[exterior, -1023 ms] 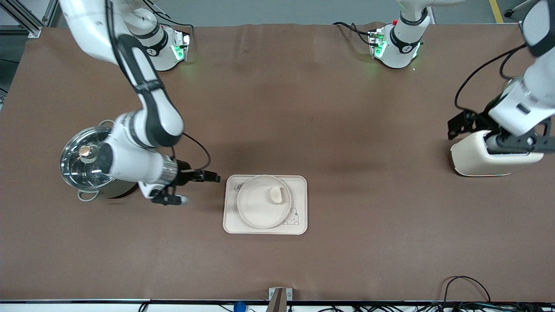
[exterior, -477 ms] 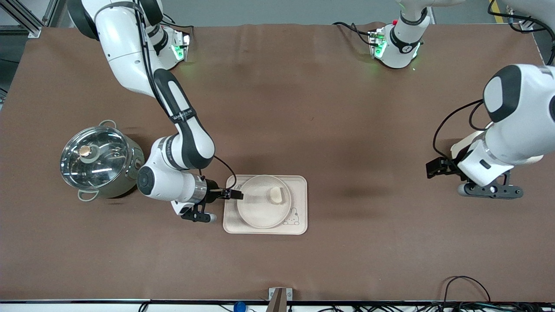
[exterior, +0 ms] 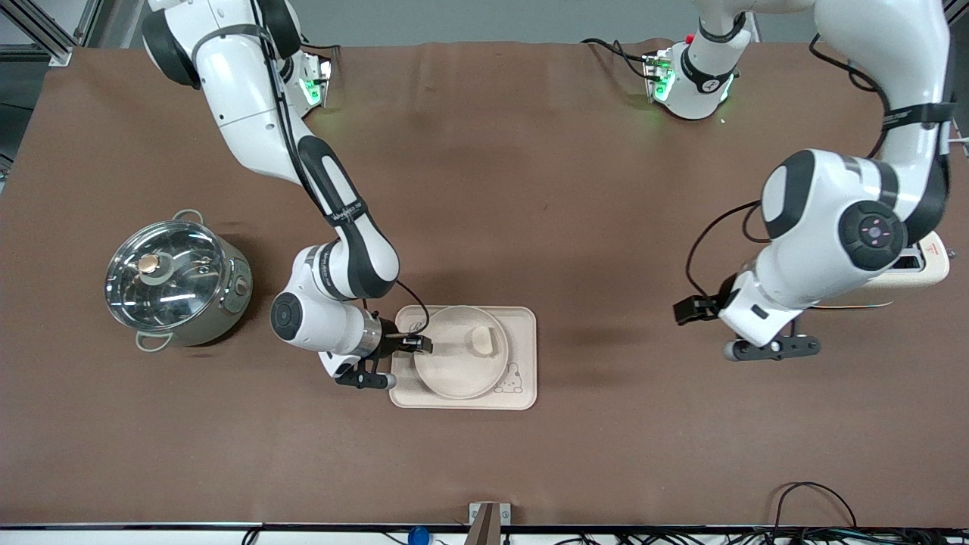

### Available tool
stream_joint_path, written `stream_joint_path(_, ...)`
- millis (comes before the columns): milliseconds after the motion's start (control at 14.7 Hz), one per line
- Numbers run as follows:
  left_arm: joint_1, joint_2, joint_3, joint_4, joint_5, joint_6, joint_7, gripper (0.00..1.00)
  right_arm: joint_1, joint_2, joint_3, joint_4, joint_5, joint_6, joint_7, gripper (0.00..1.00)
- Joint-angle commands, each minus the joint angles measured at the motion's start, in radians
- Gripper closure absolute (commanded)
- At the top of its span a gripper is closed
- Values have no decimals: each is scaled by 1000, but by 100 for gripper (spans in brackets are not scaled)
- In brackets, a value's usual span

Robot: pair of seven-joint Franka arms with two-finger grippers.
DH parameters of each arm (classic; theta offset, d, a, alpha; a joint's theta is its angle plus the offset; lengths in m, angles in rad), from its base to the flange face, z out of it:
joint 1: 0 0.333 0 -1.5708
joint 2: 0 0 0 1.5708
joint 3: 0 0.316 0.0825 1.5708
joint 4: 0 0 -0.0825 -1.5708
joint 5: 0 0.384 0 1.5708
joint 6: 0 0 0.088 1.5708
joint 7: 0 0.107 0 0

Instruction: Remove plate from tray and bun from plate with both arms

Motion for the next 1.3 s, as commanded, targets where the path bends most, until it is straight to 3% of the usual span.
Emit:
stream_joint_path(0, -13, 17, -7, 19, -90, -1, -73, 0, -3, 28, -11, 49, 10, -6, -41, 100)
stream_joint_path(273, -65, 36, -9, 19, -146, 21, -176, 0, -19, -15, -11, -5, 12, -35, -101, 100)
stream_joint_path(409, -99, 41, -9, 19, -147, 42, -248, 0, -25, -88, -13, -79, 16, -107, -158, 100)
stream_joint_path(614, -151, 47, -9, 19, -146, 50, -340, 0, -7, -268, -13, -274, 15, -95, -222, 100)
stream_joint_path(818, -194, 52, -9, 11, -147, 70, -378, 0, 53, -447, -13, -510, 9, 7, -299, 100)
stream_joint_path(955, -229, 82, -9, 8, -147, 122, -435, 0, 132, -532, -13, -683, 9, 153, -306, 100)
stream_joint_path(1091, -272, 116, -9, 8, -146, 186, -510, 0, 212, -549, -10, -795, 19, 309, -299, 100)
stream_joint_path(1227, -306, 155, -7, 6, -138, 241, -579, 0, 249, -544, -6, -832, 57, 367, -295, 100)
